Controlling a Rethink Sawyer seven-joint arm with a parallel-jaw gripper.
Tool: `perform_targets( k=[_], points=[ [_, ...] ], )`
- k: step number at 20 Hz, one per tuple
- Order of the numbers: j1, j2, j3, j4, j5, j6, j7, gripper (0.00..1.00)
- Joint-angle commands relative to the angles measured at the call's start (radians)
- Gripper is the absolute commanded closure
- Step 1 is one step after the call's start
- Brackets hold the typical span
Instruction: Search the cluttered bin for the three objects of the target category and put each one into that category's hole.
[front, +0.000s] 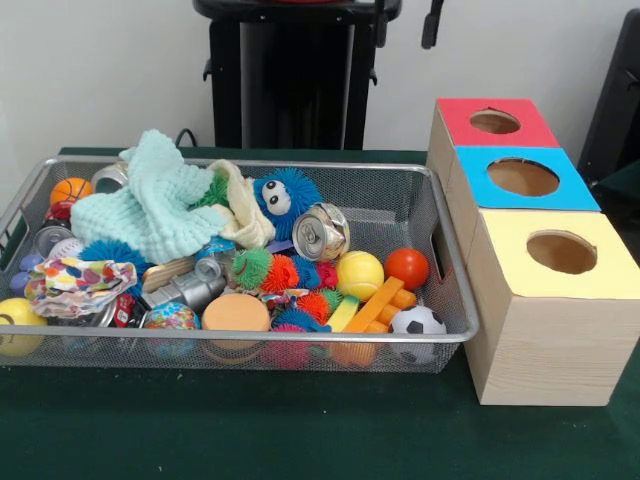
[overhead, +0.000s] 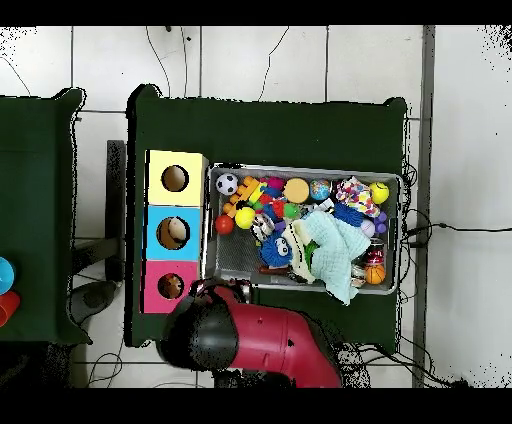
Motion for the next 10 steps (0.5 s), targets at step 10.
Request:
perform_targets(
  k=[10],
  points=[
    [-0.021, 0.375, 0.054, -0.442, -0.057, -0.002, 0.079, 0.0]
  ],
)
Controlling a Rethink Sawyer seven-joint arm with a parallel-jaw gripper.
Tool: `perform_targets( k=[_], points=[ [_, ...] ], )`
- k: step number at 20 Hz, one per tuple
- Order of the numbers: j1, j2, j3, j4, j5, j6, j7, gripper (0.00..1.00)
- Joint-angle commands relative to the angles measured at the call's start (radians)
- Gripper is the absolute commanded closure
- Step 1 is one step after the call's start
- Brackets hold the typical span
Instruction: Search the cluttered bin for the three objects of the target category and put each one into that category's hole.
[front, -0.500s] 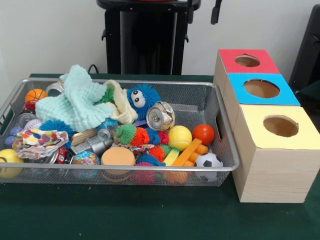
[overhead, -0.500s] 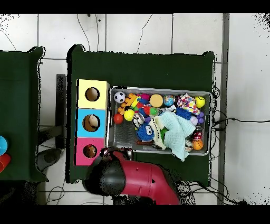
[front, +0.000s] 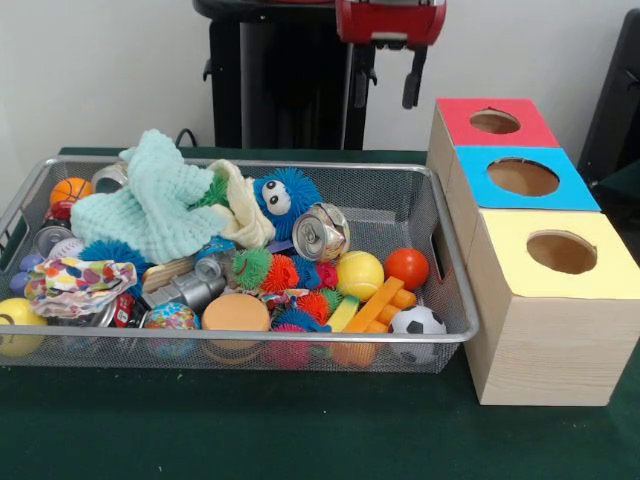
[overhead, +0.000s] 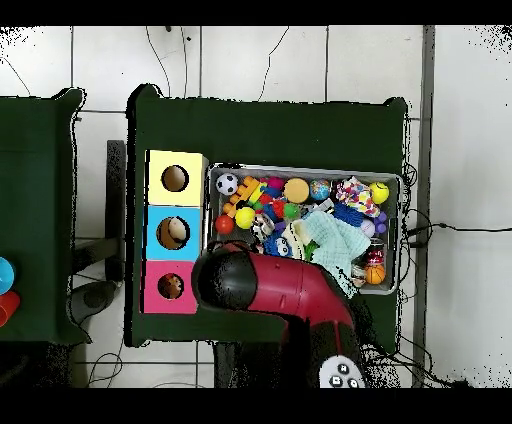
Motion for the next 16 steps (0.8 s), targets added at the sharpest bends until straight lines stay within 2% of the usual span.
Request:
perform_targets(
  k=[1, 10, 16],
  points=[
    [0.007, 0.197, 0.051, -0.259, -0.046, 0.0, 0.083, 0.0],
    [-0.012, 0.362, 0.06, -0.45, -0.03, 0.021, 0.062, 0.0],
    [-0.011, 0.451, 0.055, -0.542, -0.024, -0.008, 0.075, 0.0]
  ],
)
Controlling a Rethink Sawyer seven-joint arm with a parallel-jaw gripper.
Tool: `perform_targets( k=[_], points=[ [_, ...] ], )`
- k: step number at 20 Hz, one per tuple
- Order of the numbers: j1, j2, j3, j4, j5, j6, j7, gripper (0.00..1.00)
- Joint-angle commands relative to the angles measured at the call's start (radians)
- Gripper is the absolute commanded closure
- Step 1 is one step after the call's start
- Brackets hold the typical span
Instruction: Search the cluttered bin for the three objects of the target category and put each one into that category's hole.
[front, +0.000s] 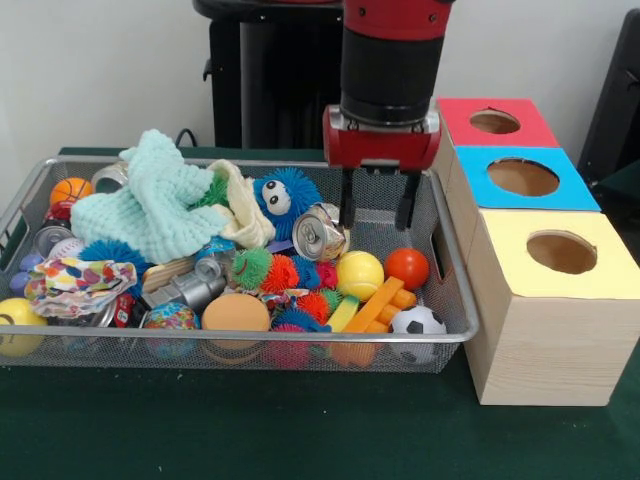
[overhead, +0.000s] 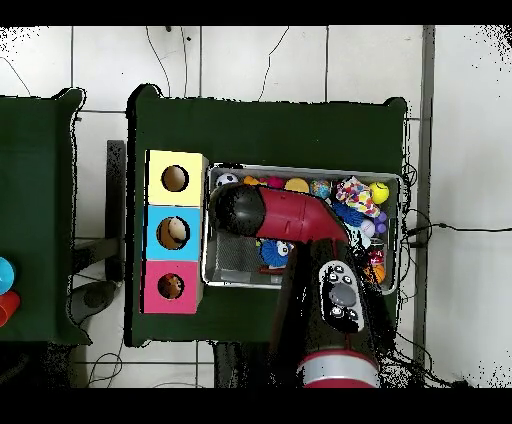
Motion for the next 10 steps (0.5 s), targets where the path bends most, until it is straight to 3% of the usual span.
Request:
perform_targets(
  k=[1, 10],
  points=[
    [-0.008, 0.162, 0.046, -0.2, -0.025, -0.021, 0.085, 0.0],
    [-0.016, 0.227, 0.049, -0.252, -0.04, -0.075, 0.08, 0.0]
  ],
)
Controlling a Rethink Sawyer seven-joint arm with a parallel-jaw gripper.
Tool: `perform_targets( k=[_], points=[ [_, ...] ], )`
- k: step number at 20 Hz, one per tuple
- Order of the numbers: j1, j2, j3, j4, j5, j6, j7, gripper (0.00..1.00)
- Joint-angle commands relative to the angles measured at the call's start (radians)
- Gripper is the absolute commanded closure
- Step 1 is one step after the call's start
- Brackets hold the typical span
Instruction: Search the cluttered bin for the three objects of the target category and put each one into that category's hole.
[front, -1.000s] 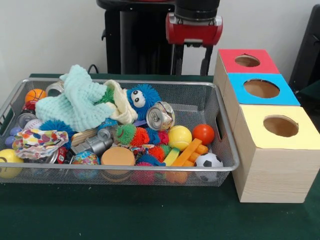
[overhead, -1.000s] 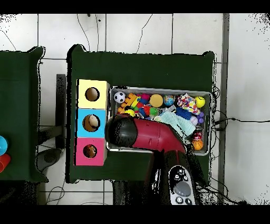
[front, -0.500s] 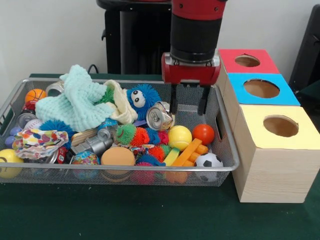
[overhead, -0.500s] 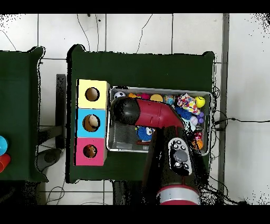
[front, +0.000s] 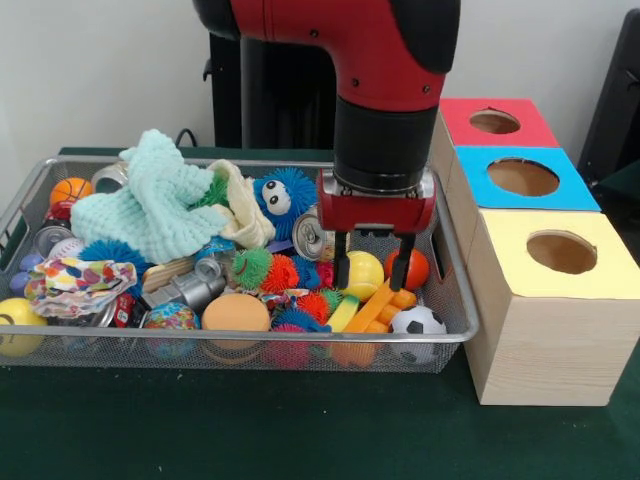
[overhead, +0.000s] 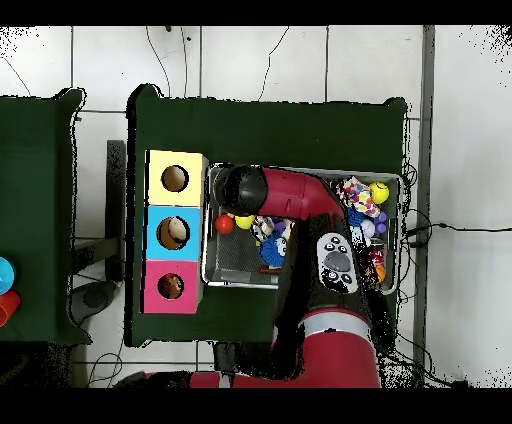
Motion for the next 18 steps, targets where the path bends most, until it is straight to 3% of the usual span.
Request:
perform_targets(
  k=[1, 7, 18],
  points=[
    [-0.019, 0.101, 0.054, -0.108, -0.037, -0.058, 0.072, 0.0],
    [-0.037, 0.138, 0.106, -0.168, -0.046, 0.025, -0.022, 0.0],
    [-0.057, 0.219, 0.173, -0.272, -0.066, 0.102, -0.097, 0.0]
  ],
)
